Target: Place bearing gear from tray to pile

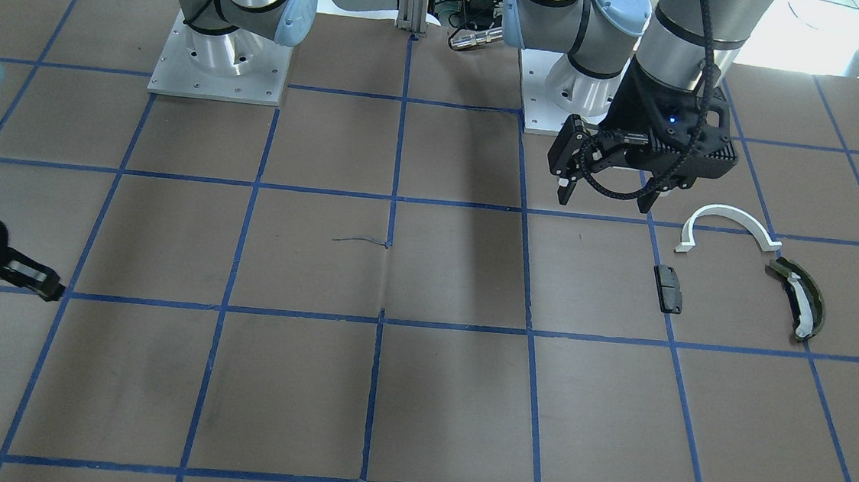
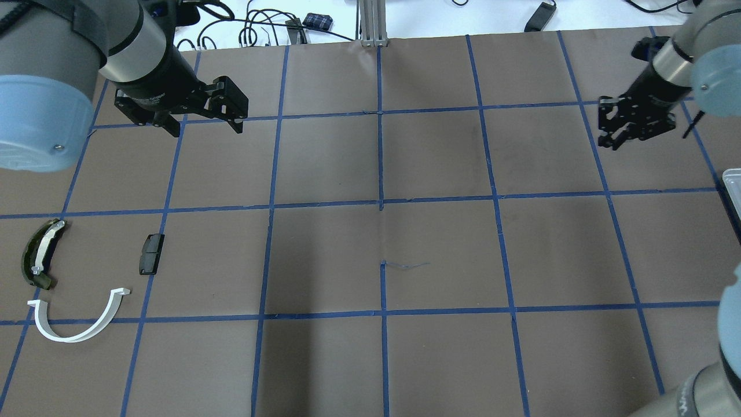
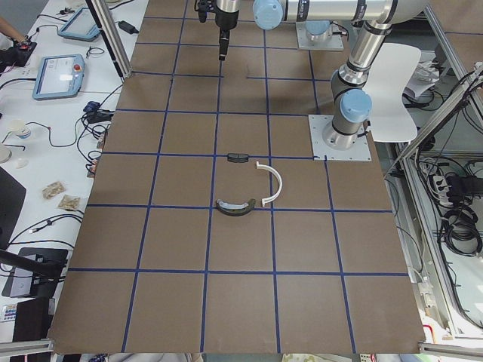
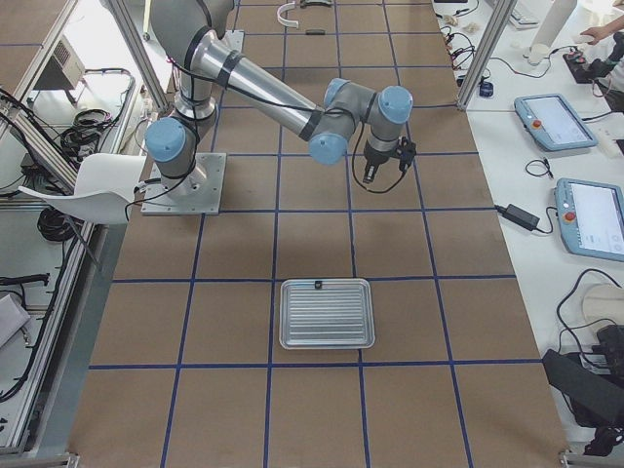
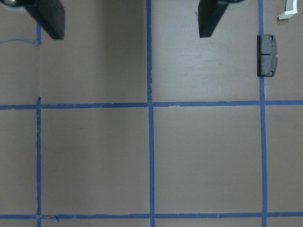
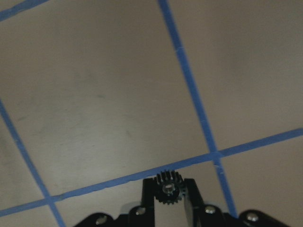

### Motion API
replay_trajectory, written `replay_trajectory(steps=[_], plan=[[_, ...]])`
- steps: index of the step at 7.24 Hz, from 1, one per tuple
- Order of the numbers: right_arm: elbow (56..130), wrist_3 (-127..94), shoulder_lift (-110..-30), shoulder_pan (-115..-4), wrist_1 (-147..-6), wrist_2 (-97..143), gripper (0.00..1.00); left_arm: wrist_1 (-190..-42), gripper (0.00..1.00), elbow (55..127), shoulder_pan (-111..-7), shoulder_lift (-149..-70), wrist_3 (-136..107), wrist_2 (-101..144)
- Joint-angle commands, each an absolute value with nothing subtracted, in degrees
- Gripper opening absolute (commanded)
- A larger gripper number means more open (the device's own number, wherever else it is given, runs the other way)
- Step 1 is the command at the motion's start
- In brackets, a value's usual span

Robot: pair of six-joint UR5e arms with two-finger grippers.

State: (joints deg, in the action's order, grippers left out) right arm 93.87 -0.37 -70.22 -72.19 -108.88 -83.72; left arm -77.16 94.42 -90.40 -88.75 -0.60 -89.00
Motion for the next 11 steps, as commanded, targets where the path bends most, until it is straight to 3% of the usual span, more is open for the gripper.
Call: replay_trajectory(steps=[1, 4, 6, 11], plan=[[94.6, -15.2, -70.3, -86.1, -109.2, -80.7, 0.0, -75.8, 1.0, 94.6, -90.4, -88.9, -0.7, -88.9], [96.6, -28.4, -69.5, -98.6, -110.9, -80.7, 0.0, -75.8, 1.0, 94.7, -90.5, -88.9, -0.6, -88.9], [101.6, -30.5, -69.3, -105.7, -119.4, -77.7, 0.0, -75.8, 1.0, 94.7, -90.5, -88.9, -0.7, -88.9], [108.5, -35.9, -68.5, -109.5, -127.6, -74.6, 0.02, -76.4, 1.0, 95.9, -89.7, -90.7, -2.6, -89.0]])
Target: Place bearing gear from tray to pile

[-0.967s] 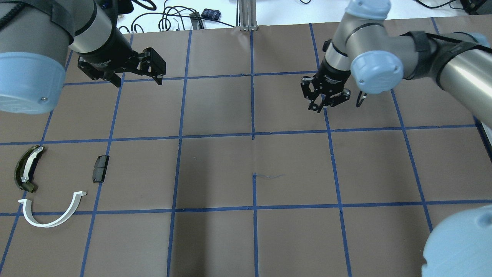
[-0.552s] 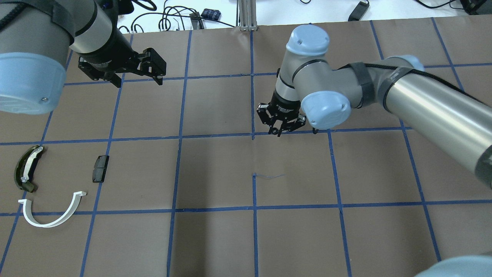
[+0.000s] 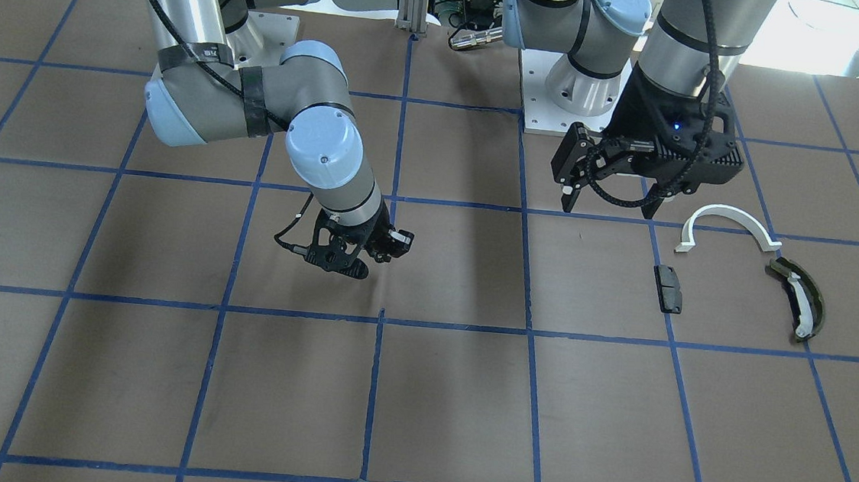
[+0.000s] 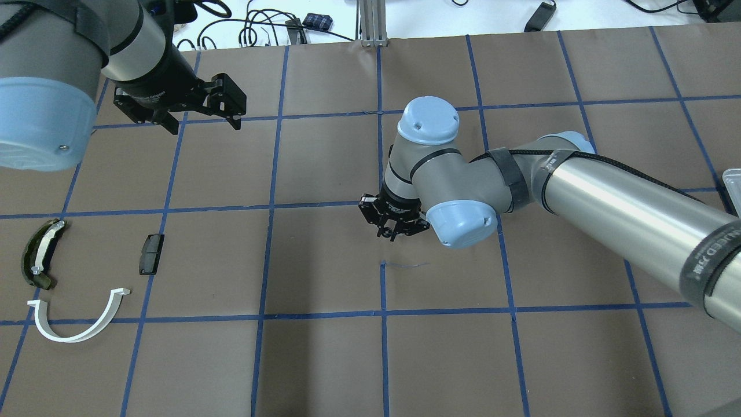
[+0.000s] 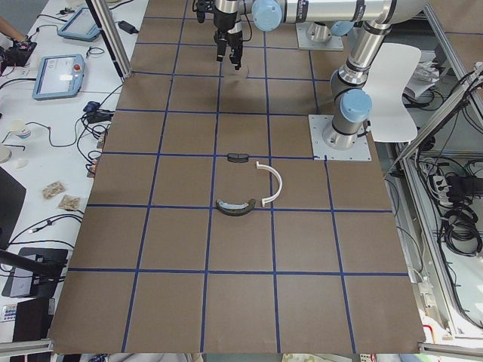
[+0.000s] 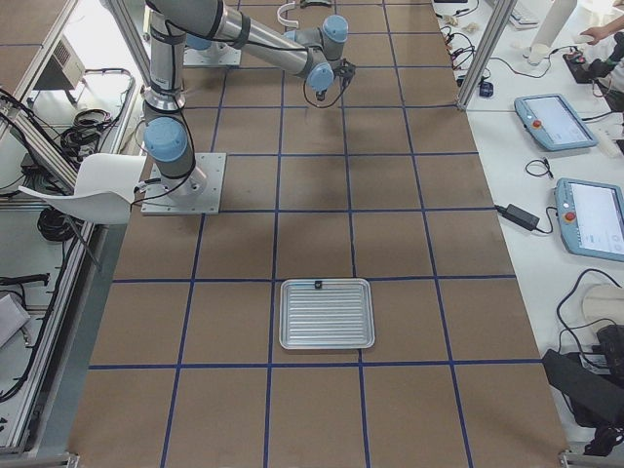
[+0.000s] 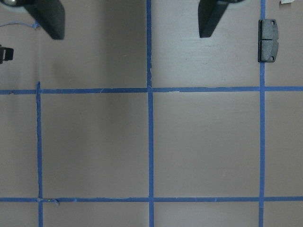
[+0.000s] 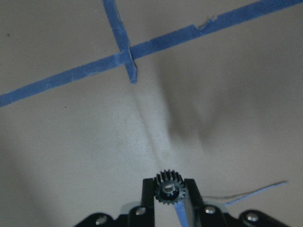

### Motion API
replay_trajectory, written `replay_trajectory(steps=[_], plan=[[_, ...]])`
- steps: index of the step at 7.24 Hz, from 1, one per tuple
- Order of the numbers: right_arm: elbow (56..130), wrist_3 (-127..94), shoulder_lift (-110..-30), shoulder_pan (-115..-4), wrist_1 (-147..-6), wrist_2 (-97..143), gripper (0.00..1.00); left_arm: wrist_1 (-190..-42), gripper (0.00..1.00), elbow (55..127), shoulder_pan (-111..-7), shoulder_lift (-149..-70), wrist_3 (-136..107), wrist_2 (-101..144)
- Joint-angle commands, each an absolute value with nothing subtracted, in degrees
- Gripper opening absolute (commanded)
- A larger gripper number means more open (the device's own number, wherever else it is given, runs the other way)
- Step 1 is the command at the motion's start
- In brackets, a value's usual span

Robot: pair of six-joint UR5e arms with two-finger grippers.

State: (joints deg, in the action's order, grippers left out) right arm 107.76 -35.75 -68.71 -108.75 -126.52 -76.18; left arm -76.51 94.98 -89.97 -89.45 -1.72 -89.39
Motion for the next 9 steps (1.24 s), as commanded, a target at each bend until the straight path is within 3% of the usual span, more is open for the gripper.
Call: replay_trajectory(steps=[1, 2, 3, 6, 9], plan=[[108.6, -35.9, -67.9, -109.9, -130.1, -74.3, 0.05, -76.3, 1.0, 99.1, -89.7, -93.0, -2.1, -89.0], [108.5, -35.9, -66.5, -109.9, -132.6, -74.4, 0.43, -72.5, 1.0, 104.7, -89.9, -95.3, -2.9, -88.9], [108.7, -35.7, -65.9, -109.8, -135.7, -74.7, 0.99, -61.1, 1.0, 110.9, -90.5, -96.8, -5.9, -88.7], [108.6, -25.6, -71.2, -103.8, -135.4, -82.4, 1.0, -46.9, 1.0, 122.0, -93.8, -99.5, -14.5, -81.4], [108.2, -7.0, -76.8, -87.9, -127.0, -82.4, 1.0, -39.4, 1.0, 120.5, -105.2, -105.9, -26.8, -79.6]])
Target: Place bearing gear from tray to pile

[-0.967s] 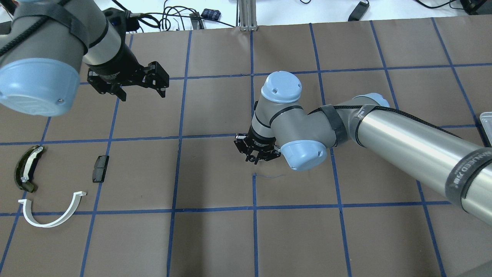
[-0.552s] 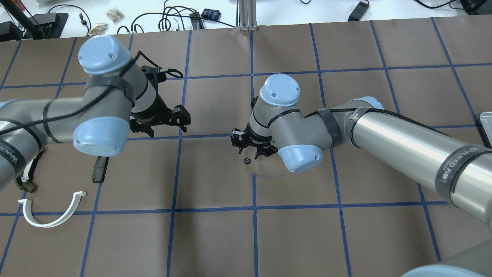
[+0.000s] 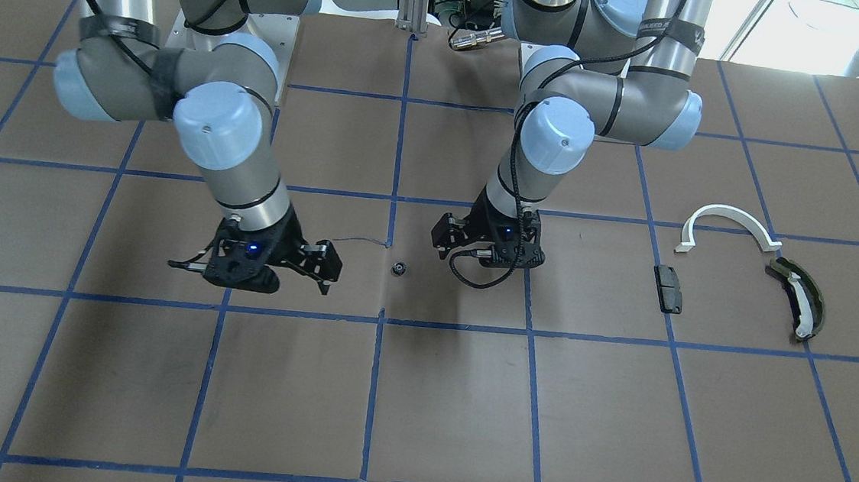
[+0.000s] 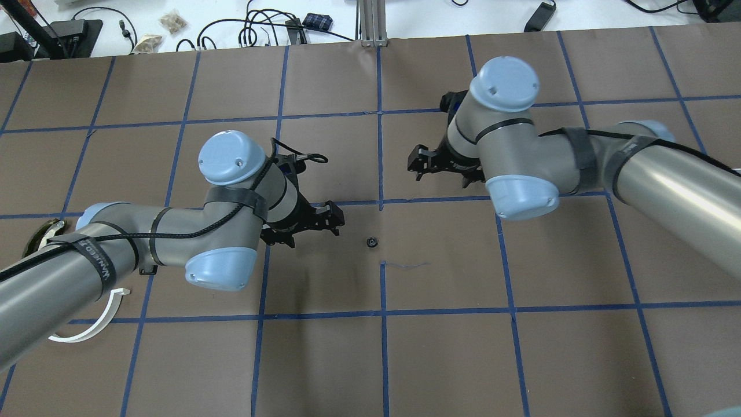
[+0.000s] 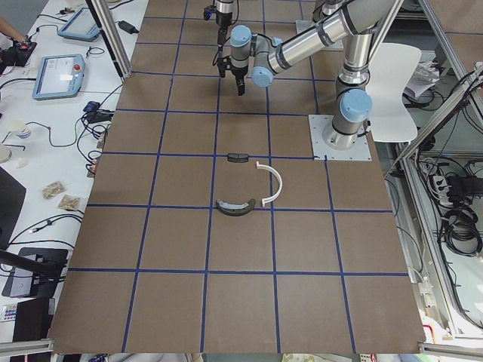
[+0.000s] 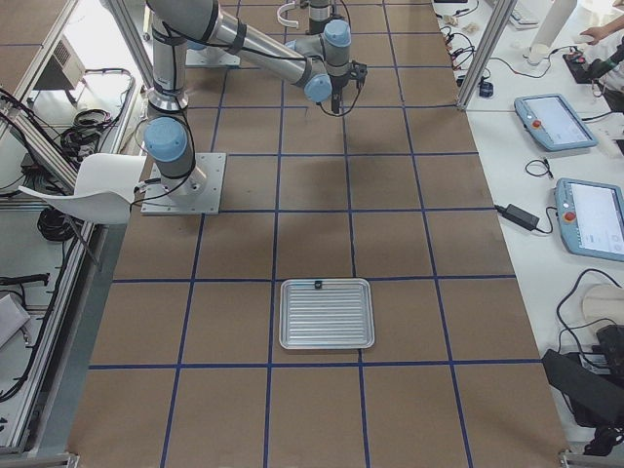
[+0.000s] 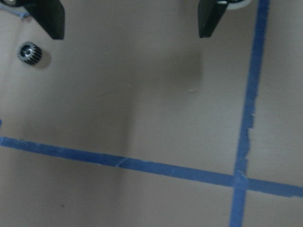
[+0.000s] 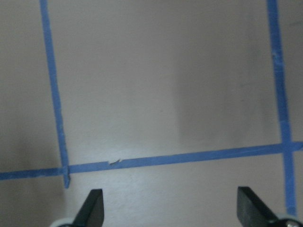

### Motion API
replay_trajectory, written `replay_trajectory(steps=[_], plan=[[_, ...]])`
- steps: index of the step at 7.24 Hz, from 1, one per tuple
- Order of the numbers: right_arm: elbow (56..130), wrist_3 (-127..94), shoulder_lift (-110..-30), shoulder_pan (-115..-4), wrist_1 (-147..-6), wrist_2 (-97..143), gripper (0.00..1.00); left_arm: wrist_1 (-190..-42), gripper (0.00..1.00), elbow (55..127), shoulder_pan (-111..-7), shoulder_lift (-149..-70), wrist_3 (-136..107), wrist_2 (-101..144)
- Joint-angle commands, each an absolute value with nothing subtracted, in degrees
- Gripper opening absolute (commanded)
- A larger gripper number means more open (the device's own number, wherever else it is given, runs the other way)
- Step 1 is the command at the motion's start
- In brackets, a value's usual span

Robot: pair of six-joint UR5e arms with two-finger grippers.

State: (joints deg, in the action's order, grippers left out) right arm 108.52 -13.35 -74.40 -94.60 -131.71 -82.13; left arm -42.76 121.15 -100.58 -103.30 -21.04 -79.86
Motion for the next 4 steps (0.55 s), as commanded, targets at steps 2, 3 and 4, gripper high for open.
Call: replay_trajectory(steps=[2, 3, 4], plan=[[108.4, 16.0, -78.6, -74.3, -124.4, -82.4, 1.0, -38.8, 1.0, 117.1, -109.0, -109.4, -30.2, -82.3], [108.3, 30.3, -78.6, -67.9, -123.4, -82.4, 1.0, -38.6, 1.0, 116.6, -109.2, -111.4, -30.1, -82.6], [108.2, 41.4, -78.7, -62.3, -123.0, -82.4, 1.0, -38.4, 1.0, 115.6, -109.4, -112.8, -29.9, -84.4]])
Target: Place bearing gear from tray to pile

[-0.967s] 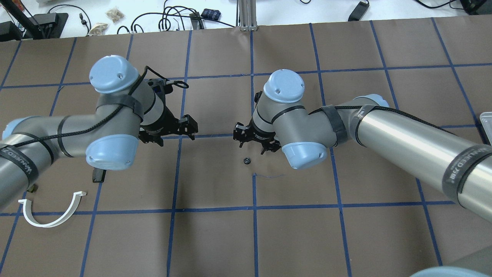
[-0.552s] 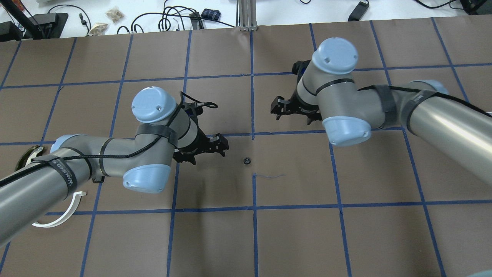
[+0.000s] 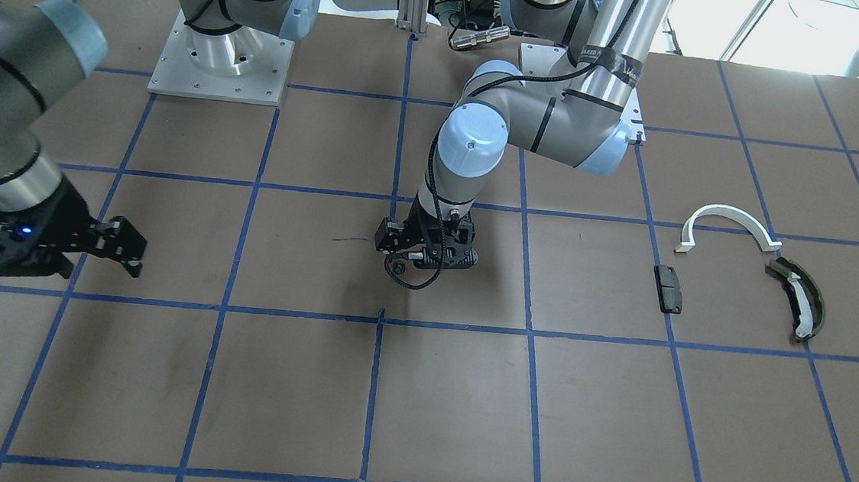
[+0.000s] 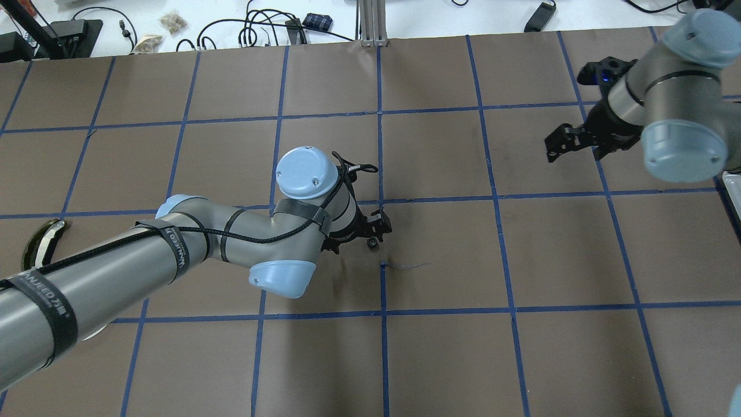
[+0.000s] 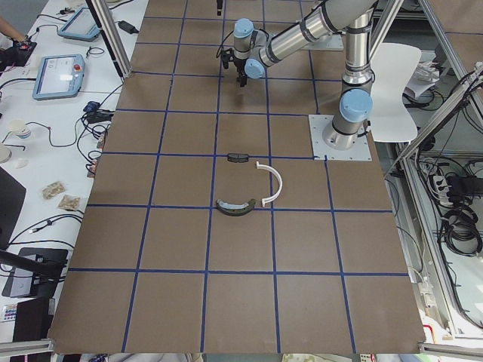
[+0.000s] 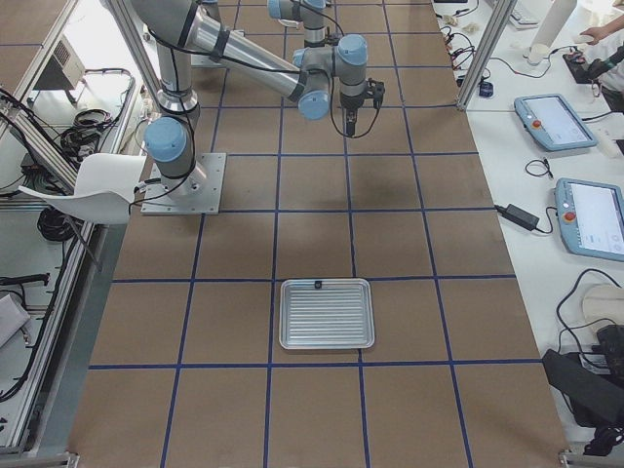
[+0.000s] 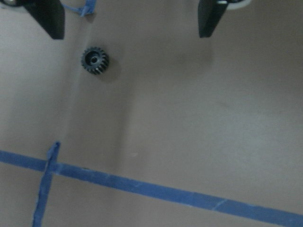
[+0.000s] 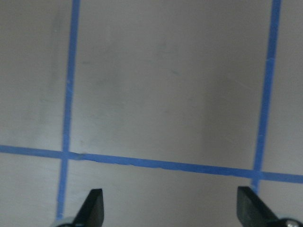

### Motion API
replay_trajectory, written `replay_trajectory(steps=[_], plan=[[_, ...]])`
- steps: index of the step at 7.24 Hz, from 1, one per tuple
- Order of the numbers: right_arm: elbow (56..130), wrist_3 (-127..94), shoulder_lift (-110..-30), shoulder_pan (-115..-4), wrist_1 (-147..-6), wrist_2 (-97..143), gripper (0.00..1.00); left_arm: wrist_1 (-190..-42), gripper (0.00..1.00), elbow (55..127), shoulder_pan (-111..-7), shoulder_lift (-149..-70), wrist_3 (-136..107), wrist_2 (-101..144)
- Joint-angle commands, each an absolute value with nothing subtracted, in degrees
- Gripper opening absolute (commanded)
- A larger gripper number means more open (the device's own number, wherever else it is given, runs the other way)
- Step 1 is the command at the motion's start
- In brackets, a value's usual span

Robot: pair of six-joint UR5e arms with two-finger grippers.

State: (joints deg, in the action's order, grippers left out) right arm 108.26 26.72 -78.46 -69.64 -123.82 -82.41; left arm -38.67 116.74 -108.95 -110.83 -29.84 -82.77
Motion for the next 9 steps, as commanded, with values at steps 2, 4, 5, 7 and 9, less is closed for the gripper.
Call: replay_trajectory(steps=[2, 4, 5, 7, 9], plan=[[108.2, 65.8, -78.6, -53.0, -123.0, -82.0, 1.0, -38.5, 1.0, 114.8, -110.3, -114.3, -29.5, -85.2], [108.2, 84.2, -78.0, -44.9, -121.6, -78.5, 0.98, -38.3, 1.0, 113.6, -110.6, -114.9, -29.5, -86.3], [108.2, 92.9, -78.0, -41.7, -121.5, -78.5, 0.99, -38.3, 1.0, 113.5, -111.1, -115.0, -29.5, -86.4], [107.8, 109.9, -76.3, -37.8, -121.9, -79.2, 0.99, -38.3, 0.44, 113.5, -111.5, -115.0, -29.4, -87.6], [103.5, 116.8, -68.9, -35.9, -122.5, -81.4, 1.0, -38.5, 0.09, 113.7, -112.2, -115.0, -29.4, -87.7]])
